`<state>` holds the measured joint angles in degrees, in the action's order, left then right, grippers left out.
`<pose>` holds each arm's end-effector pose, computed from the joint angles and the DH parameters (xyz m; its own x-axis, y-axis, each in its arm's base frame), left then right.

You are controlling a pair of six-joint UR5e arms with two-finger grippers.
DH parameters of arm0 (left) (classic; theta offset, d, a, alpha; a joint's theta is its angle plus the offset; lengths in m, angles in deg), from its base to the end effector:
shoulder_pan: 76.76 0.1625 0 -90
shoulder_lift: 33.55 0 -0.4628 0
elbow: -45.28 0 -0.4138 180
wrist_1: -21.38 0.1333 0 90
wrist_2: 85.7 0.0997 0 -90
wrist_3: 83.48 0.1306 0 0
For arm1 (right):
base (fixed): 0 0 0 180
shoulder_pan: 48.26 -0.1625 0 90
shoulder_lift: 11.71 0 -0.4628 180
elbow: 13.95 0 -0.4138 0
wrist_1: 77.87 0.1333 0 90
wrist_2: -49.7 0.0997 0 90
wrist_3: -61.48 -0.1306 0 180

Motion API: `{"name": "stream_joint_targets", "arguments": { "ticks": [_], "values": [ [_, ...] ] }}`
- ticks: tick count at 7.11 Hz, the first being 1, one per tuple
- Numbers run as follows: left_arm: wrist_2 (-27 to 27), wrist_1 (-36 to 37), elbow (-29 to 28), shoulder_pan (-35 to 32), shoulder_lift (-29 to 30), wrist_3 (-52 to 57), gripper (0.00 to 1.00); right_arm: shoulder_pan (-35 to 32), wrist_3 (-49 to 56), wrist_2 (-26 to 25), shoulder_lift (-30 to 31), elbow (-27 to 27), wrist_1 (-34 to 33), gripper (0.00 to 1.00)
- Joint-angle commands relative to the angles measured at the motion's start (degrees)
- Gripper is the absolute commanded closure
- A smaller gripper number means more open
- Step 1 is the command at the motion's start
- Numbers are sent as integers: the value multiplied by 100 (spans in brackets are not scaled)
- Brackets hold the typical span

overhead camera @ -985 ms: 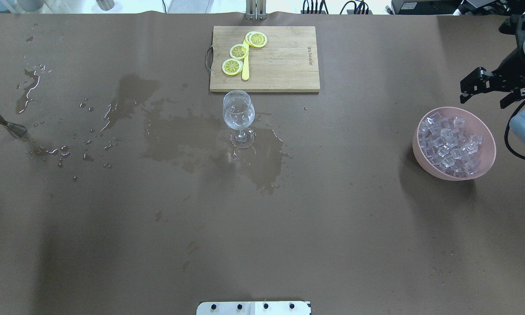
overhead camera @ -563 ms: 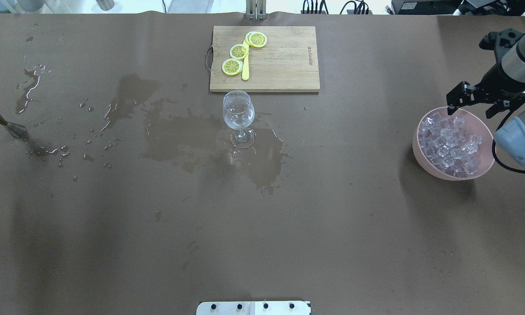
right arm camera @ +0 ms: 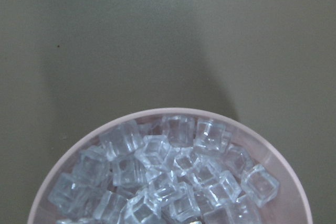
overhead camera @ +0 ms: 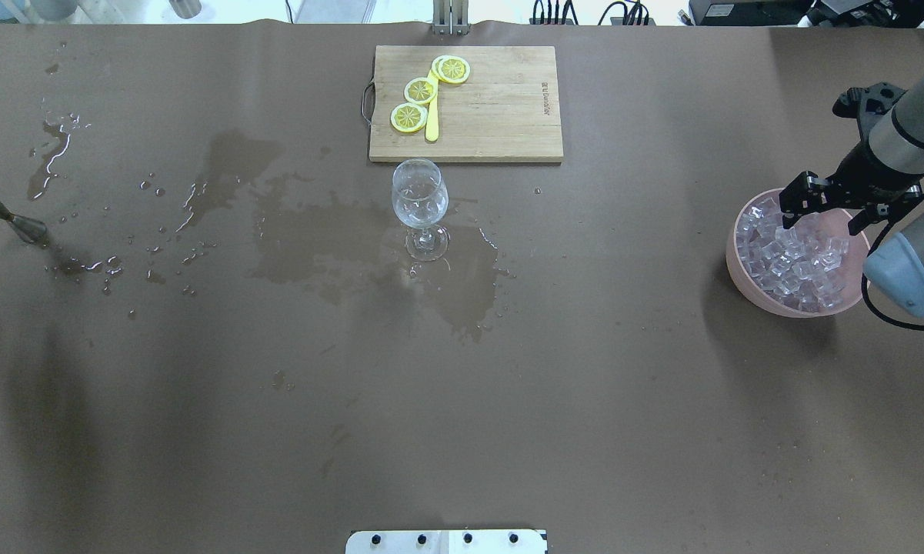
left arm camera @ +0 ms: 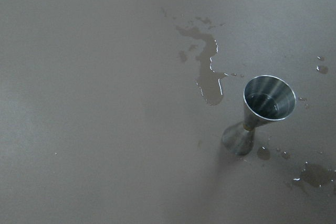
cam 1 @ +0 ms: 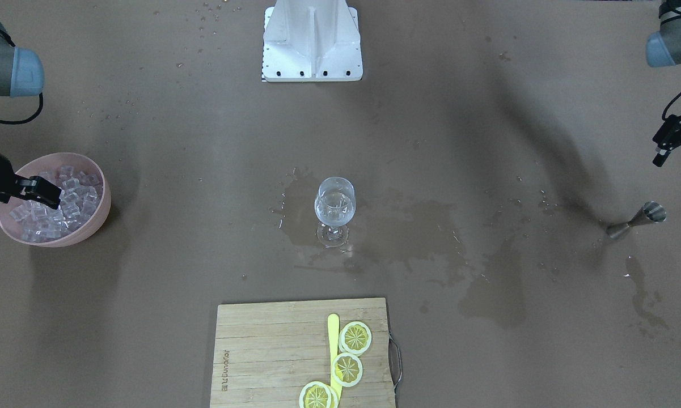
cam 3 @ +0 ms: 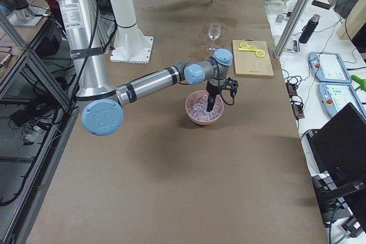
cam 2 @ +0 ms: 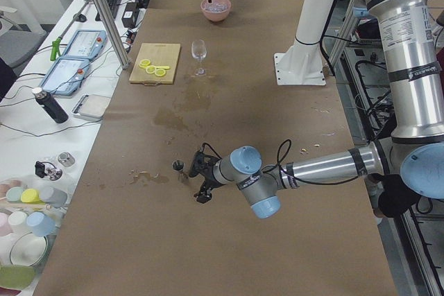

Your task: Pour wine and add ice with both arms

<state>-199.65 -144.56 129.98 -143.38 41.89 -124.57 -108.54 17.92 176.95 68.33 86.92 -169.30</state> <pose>0.0960 -0.4243 0.7349 0.6770 0.1697 -0.7161 0.2966 0.8276 0.4765 -0.2480 -0.5439 0.5361 0.7510 0.1520 0.6426 -0.0688 0.9859 -0.1527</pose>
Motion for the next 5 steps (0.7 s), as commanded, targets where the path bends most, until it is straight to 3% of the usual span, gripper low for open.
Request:
{"name": "stream_joint_targets", "arguments": {
  "ticks": [1, 3, 5],
  "values": [
    [556, -157, -6, 516, 14, -337, 2, 192, -153, 2, 186, 91, 2, 5],
    [1179, -158, -6, 1069, 136, -766, 2, 279, -153, -7, 283, 170, 2, 12],
    [1375, -323, -93, 1222, 268, -971, 2, 464, -171, -25, 328, 153, 2, 16]
  ]
}}
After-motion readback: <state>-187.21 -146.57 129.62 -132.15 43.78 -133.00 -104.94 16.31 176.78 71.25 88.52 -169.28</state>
